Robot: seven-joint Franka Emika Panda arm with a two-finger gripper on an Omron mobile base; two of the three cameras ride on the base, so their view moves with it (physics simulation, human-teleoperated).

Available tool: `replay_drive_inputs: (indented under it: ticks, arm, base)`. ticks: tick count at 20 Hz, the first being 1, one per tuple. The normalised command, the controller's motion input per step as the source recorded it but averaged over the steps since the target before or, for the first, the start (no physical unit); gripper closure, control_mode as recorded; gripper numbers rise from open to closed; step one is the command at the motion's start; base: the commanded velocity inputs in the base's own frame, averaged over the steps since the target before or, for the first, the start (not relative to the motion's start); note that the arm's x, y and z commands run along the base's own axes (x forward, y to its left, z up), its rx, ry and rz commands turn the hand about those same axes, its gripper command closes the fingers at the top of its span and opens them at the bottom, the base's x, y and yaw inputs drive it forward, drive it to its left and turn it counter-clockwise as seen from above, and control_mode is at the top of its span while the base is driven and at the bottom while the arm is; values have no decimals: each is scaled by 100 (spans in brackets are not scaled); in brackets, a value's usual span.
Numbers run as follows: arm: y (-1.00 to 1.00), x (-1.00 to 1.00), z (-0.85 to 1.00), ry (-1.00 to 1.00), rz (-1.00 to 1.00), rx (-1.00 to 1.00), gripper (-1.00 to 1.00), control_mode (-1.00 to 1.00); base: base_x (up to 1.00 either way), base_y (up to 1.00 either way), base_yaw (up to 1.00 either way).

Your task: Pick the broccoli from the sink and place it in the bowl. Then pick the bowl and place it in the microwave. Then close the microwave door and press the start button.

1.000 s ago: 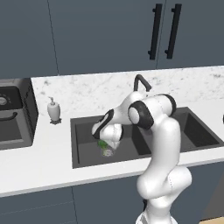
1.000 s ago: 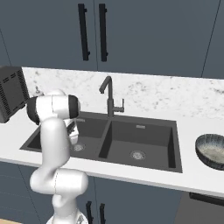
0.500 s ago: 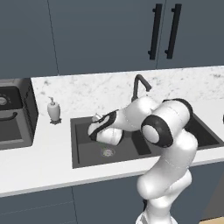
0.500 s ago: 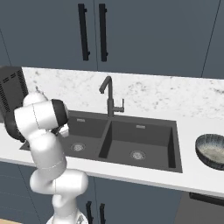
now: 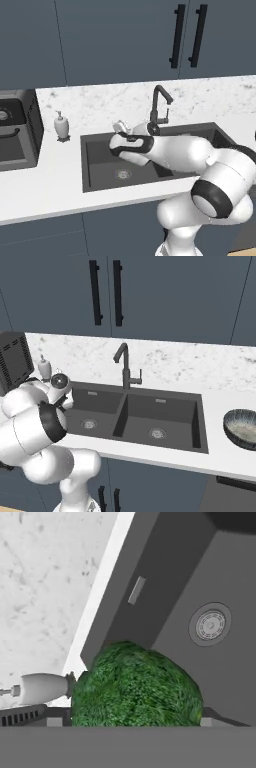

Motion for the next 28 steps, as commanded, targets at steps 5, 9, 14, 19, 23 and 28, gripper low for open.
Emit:
replay_drive_inputs:
  ticks: [5,9,14,19,23,28]
  arm:
    - [-26,-91,100,0,-3,1,100,-100]
    - [-21,-59,100,1,0,0,100,-100]
    - [-40,-68,100,13,0,0,100,-100]
    - [-41,-48,89,36,0,0,100,-100]
    - [-43,-61,68,34,0,0,100,-100]
    - [-44,-89,51,14,-2,-8,100,-100]
  base:
    - [0,0,0]
    - [0,0,0]
    - [0,0,0]
    - [0,0,0]
    - [0,0,0]
    - [0,0,0]
